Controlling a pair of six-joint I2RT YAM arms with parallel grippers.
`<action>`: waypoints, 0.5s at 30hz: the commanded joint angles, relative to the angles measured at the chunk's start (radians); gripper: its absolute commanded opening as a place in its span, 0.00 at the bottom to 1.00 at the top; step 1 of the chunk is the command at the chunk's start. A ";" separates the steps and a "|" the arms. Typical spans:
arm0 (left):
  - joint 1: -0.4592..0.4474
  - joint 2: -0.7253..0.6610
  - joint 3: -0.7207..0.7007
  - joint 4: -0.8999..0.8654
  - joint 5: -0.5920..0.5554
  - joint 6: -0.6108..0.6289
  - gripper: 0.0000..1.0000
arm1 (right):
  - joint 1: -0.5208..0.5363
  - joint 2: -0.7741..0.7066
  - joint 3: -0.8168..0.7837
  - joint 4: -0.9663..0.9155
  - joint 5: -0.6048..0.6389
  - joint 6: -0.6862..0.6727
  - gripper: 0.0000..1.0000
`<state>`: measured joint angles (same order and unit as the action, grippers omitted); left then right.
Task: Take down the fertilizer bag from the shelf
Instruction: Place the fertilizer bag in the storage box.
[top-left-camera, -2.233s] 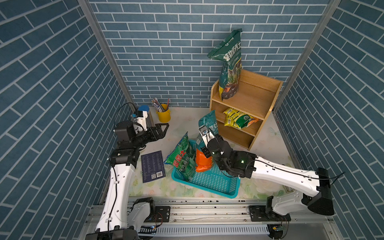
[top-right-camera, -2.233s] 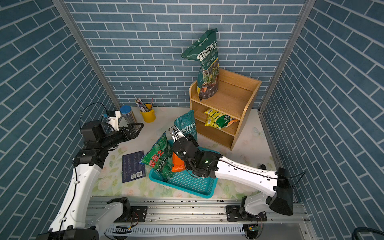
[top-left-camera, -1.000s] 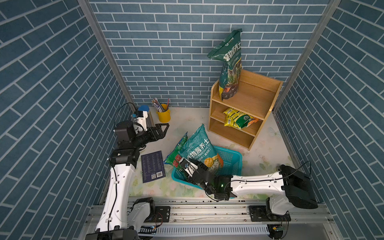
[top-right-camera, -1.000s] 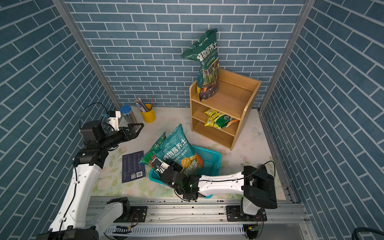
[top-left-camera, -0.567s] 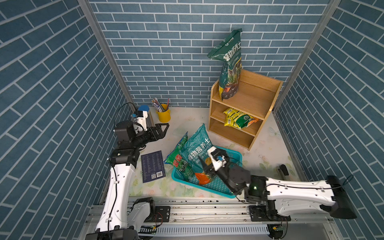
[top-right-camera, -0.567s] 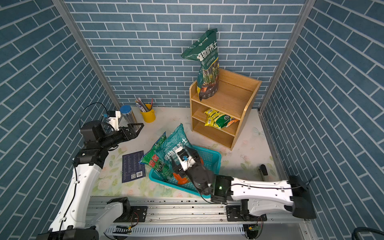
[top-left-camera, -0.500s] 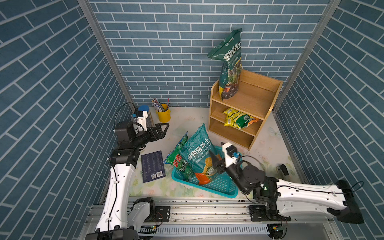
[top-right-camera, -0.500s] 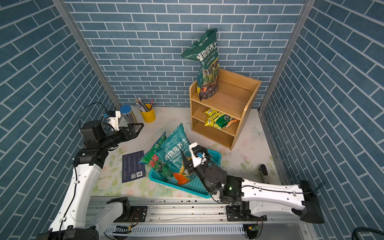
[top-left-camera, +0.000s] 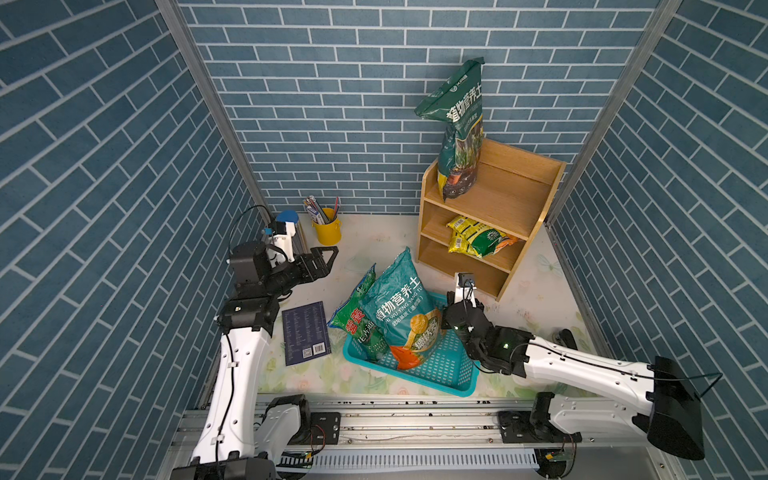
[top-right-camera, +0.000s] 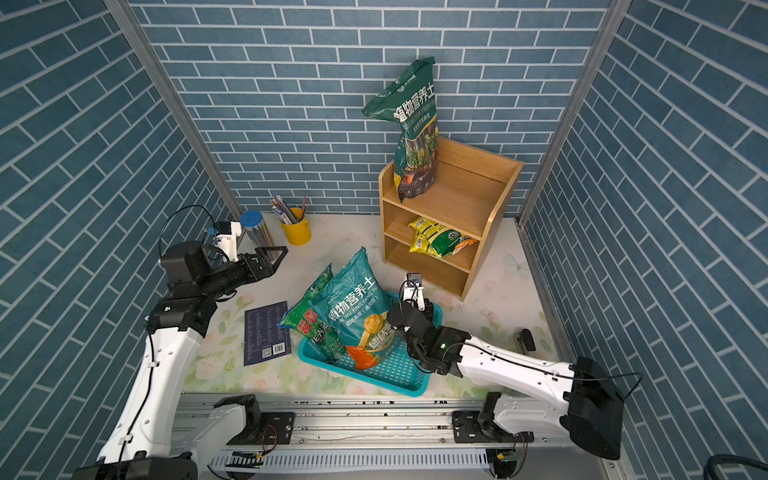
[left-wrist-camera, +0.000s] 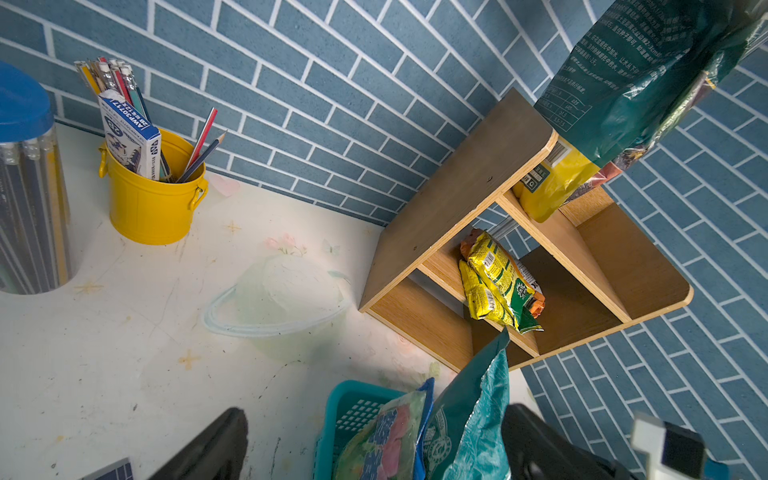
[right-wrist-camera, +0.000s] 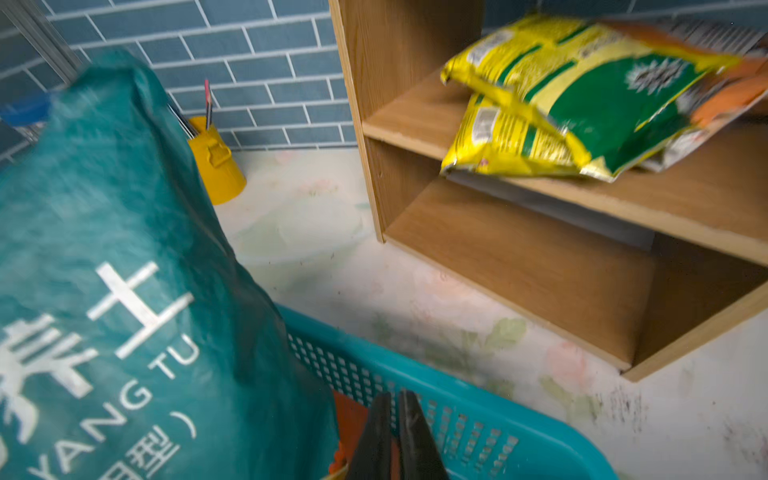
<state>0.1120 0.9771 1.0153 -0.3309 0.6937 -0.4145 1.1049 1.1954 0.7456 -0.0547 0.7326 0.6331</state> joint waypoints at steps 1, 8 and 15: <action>0.005 0.002 -0.011 0.011 0.004 0.001 1.00 | -0.002 0.036 0.024 -0.070 -0.064 0.125 0.10; 0.005 0.007 -0.009 0.008 0.003 0.001 1.00 | -0.010 0.151 0.007 -0.022 -0.216 0.154 0.11; 0.005 0.010 -0.004 0.005 0.003 0.002 1.00 | -0.012 0.316 0.110 0.075 -0.401 0.043 0.12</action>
<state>0.1120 0.9825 1.0153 -0.3313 0.6937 -0.4145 1.0695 1.4487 0.8146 -0.0311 0.5316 0.7200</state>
